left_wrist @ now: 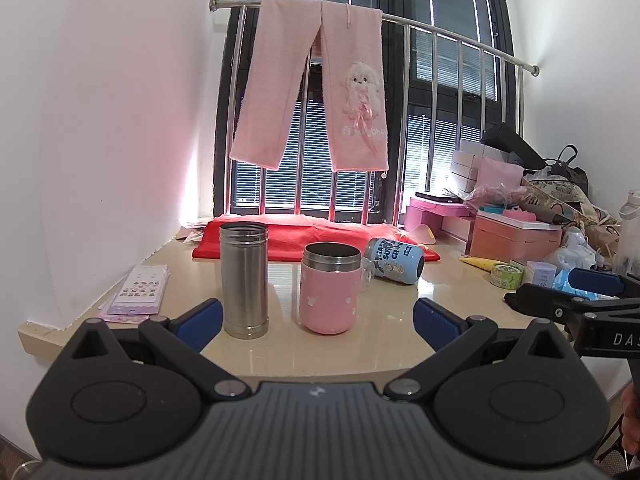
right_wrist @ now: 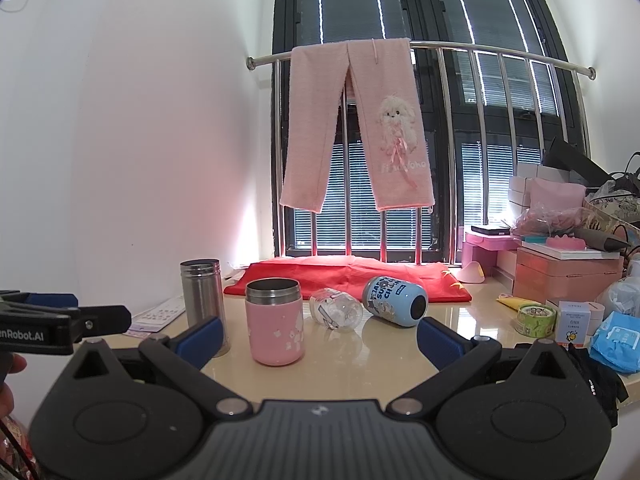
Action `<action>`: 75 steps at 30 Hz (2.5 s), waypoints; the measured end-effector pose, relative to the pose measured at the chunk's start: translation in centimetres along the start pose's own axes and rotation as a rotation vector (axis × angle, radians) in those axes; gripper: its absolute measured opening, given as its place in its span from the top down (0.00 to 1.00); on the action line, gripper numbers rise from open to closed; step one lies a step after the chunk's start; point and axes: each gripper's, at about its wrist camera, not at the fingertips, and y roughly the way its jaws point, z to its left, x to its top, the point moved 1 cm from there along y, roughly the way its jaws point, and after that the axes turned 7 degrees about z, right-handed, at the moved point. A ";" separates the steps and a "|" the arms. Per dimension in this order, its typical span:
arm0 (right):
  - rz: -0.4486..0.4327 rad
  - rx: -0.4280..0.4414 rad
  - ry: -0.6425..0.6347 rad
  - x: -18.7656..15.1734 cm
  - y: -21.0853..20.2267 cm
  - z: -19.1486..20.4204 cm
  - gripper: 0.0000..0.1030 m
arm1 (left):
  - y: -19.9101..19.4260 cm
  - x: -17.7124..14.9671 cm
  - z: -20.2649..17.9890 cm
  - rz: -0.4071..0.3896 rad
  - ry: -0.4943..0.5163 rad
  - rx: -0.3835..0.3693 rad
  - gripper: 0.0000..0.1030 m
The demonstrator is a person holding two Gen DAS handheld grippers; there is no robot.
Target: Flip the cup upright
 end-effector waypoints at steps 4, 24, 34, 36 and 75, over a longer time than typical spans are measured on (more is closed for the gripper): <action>0.000 0.000 0.000 0.0 0.0 0.0 0.00 | 0.0 0.0 0.0 0.000 -0.001 0.001 0.00; 0.003 0.000 0.001 0.0 0.1 0.0 0.00 | 0.0 0.1 -0.2 0.001 0.007 0.003 0.00; 0.030 -0.004 -0.030 0.7 1.4 -0.8 0.00 | 2.1 1.0 -1.5 0.027 0.049 -0.034 0.00; 0.043 -0.007 -0.034 0.9 2.0 -1.1 0.00 | 2.9 1.4 -1.8 0.038 0.052 -0.040 0.00; 0.584 0.200 -0.487 10.8 34.0 -5.2 0.00 | 25.4 14.1 -0.3 0.376 0.164 -0.089 0.00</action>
